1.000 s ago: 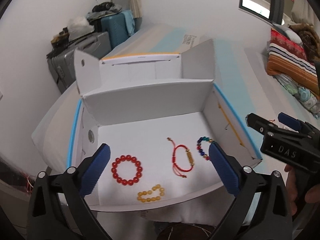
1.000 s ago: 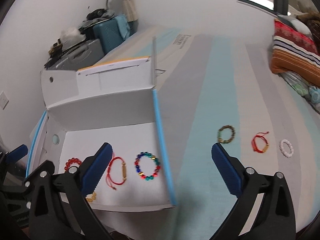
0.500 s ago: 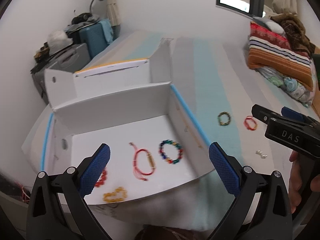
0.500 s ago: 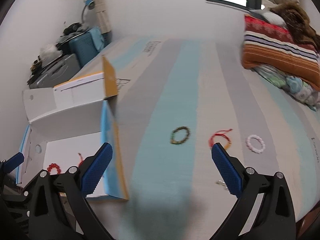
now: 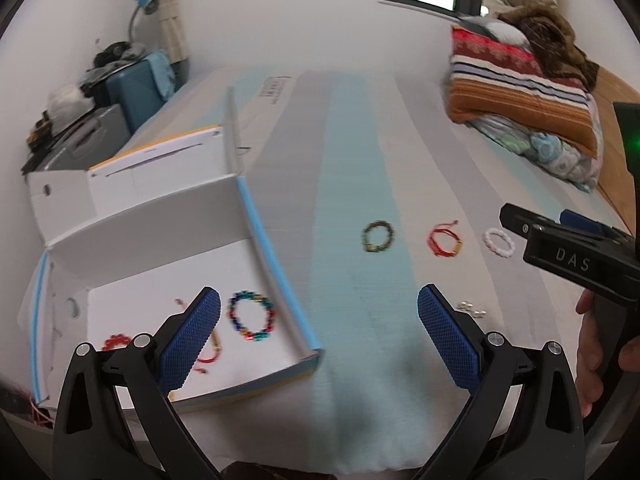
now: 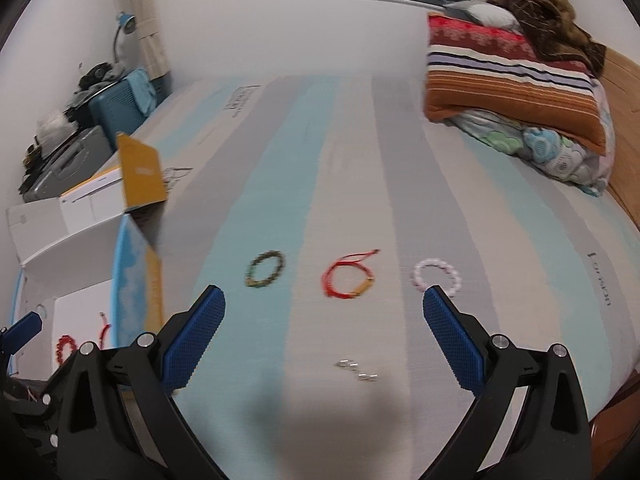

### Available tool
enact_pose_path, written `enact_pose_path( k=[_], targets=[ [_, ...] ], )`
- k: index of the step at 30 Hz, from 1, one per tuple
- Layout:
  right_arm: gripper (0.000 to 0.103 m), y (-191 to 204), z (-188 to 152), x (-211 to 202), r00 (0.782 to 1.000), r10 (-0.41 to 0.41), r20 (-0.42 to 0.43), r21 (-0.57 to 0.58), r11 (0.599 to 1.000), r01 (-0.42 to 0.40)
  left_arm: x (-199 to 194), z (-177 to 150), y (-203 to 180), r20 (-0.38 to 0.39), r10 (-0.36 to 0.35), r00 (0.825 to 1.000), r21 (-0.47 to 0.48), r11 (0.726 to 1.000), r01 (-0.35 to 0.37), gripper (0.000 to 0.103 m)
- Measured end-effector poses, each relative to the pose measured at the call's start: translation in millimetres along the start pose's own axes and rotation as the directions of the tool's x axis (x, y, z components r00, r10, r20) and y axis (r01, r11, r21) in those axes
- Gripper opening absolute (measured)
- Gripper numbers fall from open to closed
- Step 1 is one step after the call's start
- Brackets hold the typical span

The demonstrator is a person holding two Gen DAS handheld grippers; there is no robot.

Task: Organize jewelry
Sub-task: 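Move both open tools back over the remaining bracelets on the bed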

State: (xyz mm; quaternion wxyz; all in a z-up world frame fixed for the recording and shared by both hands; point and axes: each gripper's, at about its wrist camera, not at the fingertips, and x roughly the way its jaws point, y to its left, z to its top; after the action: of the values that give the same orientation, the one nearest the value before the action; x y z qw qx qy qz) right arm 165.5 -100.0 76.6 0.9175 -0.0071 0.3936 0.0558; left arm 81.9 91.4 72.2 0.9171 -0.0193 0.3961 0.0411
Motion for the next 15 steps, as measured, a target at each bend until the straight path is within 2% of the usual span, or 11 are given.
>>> enact_pose_path(
  k=[8,15],
  targets=[
    [0.095,-51.7,-1.4,21.1,0.999,-0.048,-0.017,0.038,0.998,0.049,35.4,0.0,-53.2,-0.044,-0.047,0.998,0.053,0.997,0.049,0.097],
    [0.095,-86.2,-7.6,49.6,0.995,-0.089,-0.035,0.045,0.995,0.091,72.2,-6.1,-90.1,-0.1,-0.087,0.991,0.052,0.994,0.093,0.097]
  ],
)
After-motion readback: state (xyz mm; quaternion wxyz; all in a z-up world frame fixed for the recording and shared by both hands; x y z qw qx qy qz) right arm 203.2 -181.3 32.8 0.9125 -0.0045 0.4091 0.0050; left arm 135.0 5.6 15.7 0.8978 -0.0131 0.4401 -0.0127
